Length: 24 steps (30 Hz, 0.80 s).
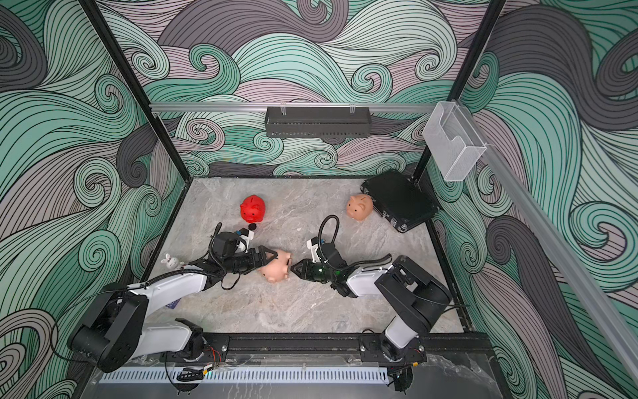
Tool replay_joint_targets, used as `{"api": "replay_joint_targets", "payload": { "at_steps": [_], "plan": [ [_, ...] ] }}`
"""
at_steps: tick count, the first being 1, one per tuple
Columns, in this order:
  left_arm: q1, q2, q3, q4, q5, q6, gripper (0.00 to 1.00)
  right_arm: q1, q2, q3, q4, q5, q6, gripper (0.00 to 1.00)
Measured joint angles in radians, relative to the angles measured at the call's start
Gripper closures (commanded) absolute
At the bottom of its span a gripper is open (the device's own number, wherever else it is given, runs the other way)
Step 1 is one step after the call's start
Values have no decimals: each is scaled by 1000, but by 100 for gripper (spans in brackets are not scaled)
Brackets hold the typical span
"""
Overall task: Open piggy banks
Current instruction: Adjust the piggy bank at the center of the board.
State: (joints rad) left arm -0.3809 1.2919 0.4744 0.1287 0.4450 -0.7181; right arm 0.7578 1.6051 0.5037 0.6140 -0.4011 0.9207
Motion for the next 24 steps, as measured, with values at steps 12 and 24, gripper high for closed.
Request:
{"api": "replay_joint_targets", "payload": {
  "at_steps": [12, 24],
  "plan": [
    [8, -38, 4, -57, 22, 1, 8, 1, 56, 46, -5, -26, -1, 72],
    [5, -95, 23, -219, 48, 27, 1, 21, 62, 79, -13, -45, 0, 73]
  ]
}}
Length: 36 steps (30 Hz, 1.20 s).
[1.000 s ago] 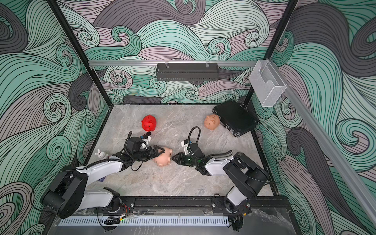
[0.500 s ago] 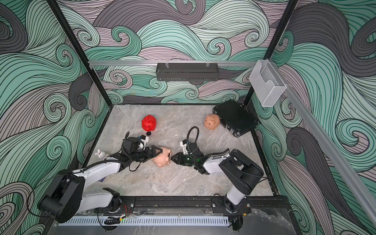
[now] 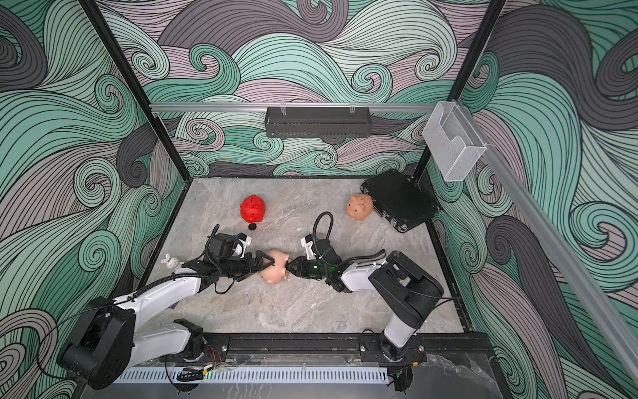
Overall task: Open piggy banks
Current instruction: Adjust the piggy bank at the center of the board.
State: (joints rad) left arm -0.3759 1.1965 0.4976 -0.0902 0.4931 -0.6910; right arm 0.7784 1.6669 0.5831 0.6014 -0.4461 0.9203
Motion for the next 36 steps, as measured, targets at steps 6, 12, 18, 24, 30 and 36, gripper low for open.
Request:
{"api": "replay_joint_targets", "payload": {
  "at_steps": [6, 12, 18, 24, 30, 36],
  "plan": [
    [-5, -5, 0, -14, 10, 4, 1, 14, 0, 11, -11, -6, 0, 73],
    [-7, 5, 1, -15, 24, 14, 1, 28, 0, 27, -13, -15, 0, 72],
    [-7, 6, 5, -22, 20, 24, 1, 37, 0, 37, -13, -32, -2, 71],
    [-7, 27, 7, -2, 13, 23, 4, 38, 0, 36, -15, -32, -12, 71],
    [-11, 37, 9, 17, 11, 16, 9, 31, -45, -38, -15, 15, -27, 72],
    [-12, 37, 11, 22, 2, 10, 6, 1, -69, -77, -9, 40, -24, 72]
  ]
}}
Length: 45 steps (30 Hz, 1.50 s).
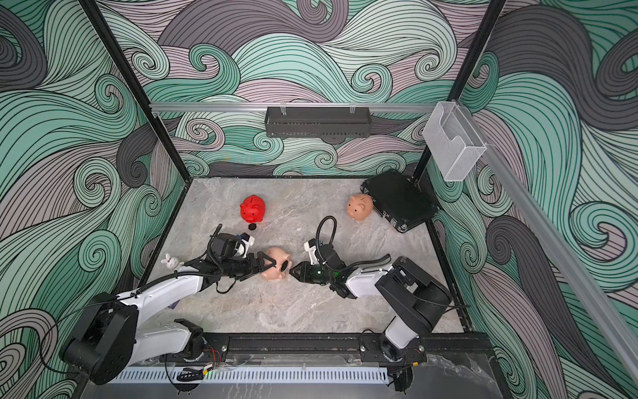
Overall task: Open piggy banks
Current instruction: Adjust the piggy bank at the center of the board.
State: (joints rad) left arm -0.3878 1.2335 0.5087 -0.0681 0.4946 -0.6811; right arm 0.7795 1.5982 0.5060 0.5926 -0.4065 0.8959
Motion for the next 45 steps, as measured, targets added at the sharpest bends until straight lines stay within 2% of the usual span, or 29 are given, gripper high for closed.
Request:
{"api": "replay_joint_targets", "payload": {
  "at_steps": [4, 17, 26, 38, 45],
  "plan": [
    [0, 0, 19, -30, -18, 8, 2, -2, 8, 11, 11, -2, 4, 72],
    [0, -18, 77, -139, -93, 68, 1, -3, 48, 82, 2, -19, 6, 72],
    [0, 13, 78, -81, -82, 69, 2, -2, 103, 151, -34, -29, 5, 73],
    [0, 67, 66, 14, -42, 61, 1, 13, 105, 166, -50, -44, 6, 72],
    [0, 68, 50, 45, -53, 53, 4, 9, 55, 80, 2, -11, 4, 72]
  ]
}}
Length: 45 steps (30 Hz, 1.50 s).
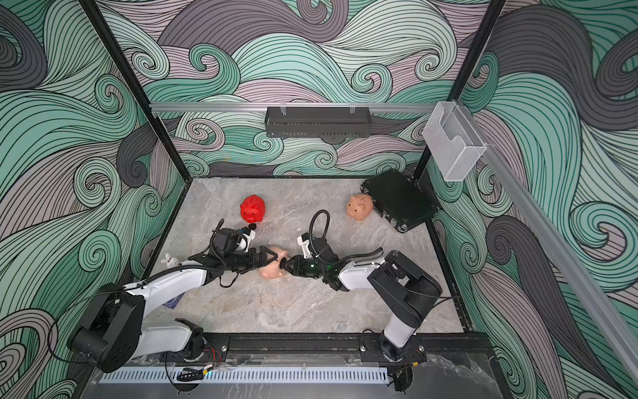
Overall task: Open piggy banks
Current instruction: Adjust the piggy bank at the center of the board, then open the lid on the piggy bank.
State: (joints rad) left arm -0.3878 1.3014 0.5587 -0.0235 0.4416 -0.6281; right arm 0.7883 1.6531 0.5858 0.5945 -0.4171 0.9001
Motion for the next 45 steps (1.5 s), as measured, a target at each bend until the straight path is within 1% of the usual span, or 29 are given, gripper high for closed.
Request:
{"api": "replay_joint_targets", "payload": {
  "at_steps": [5, 10, 14, 21, 27, 35, 45],
  "plan": [
    [0, 5, -6, 35, -7, -12, 5, -15, -12, -47, 50, 13, 23, 77],
    [0, 13, -10, 56, -7, -17, 5, -21, 11, -46, 140, -8, 42, 79],
    [0, 13, -12, 62, -8, -18, 6, -25, 47, -27, 164, -32, 44, 80],
    [2, 24, -11, 90, -9, -18, 9, -61, 81, -7, 172, -57, 44, 80],
    [2, 50, -11, 122, 4, -18, 9, -85, 116, 14, 172, -99, 43, 80],
    [2, 60, -12, 135, 10, -20, 9, -87, 138, 20, 225, -142, 63, 79],
    [6, 94, -12, 178, 12, -24, 10, -79, 206, 26, 295, -185, 90, 78]
  ]
}}
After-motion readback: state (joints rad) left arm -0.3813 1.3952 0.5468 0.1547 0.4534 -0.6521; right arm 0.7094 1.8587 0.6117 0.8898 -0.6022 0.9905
